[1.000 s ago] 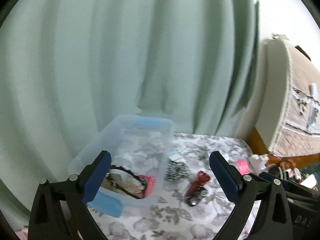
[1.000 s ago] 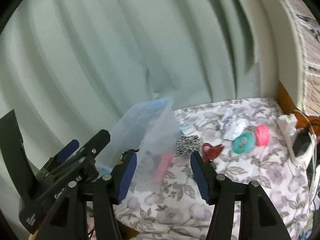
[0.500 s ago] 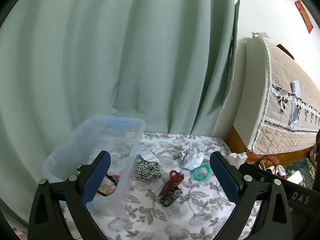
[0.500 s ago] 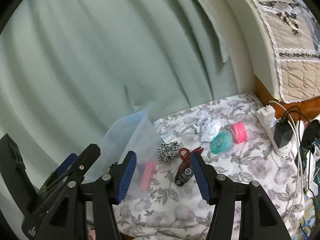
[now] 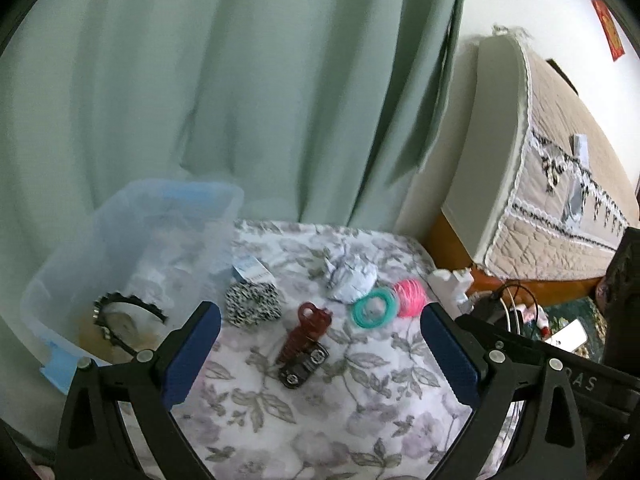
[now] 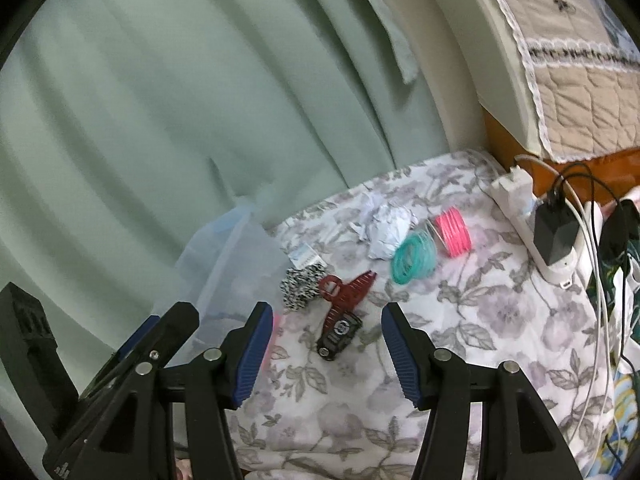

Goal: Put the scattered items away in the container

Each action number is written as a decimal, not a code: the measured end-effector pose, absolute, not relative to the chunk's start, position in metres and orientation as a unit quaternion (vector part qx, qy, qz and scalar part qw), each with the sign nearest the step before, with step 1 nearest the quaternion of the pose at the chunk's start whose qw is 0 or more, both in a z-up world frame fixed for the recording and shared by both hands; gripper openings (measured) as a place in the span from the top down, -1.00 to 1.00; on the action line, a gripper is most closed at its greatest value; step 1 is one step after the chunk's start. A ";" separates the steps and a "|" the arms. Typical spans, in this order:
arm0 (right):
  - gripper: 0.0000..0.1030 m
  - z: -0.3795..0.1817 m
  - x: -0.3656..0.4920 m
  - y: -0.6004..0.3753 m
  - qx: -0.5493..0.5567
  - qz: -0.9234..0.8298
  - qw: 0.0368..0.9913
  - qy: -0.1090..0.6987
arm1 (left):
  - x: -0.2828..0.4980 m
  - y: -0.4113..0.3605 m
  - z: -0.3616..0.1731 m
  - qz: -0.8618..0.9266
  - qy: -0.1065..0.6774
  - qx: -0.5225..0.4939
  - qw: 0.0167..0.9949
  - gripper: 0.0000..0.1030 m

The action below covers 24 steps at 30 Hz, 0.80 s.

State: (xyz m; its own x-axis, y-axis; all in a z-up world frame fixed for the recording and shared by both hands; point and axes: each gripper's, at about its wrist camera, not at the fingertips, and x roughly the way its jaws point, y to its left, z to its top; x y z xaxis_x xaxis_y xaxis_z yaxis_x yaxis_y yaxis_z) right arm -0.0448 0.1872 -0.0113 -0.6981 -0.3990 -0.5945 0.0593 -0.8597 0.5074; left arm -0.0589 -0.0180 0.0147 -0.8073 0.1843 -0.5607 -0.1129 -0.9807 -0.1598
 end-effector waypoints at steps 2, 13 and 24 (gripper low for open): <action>-0.18 -0.019 -0.050 0.191 0.375 -0.888 0.122 -0.236 | -0.063 -0.013 0.007 0.946 -0.053 -0.310 0.082 -0.94; -0.18 -0.072 -0.079 0.218 0.428 -0.861 0.080 -0.263 | -0.094 0.004 -0.055 0.917 -0.033 -0.388 0.081 -0.95; -0.18 -0.127 -0.108 0.219 0.487 -0.830 0.066 -0.262 | -0.128 0.009 -0.109 0.886 -0.001 -0.459 0.069 -0.94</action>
State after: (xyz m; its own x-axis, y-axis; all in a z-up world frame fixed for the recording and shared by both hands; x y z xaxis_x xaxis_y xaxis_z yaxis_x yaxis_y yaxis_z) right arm -0.1079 0.2185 -0.1266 -0.5162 -0.3640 -0.7753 -0.1461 -0.8545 0.4984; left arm -0.1276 0.0087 -0.1094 -0.5685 0.1230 -0.8135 -0.1213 -0.9905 -0.0651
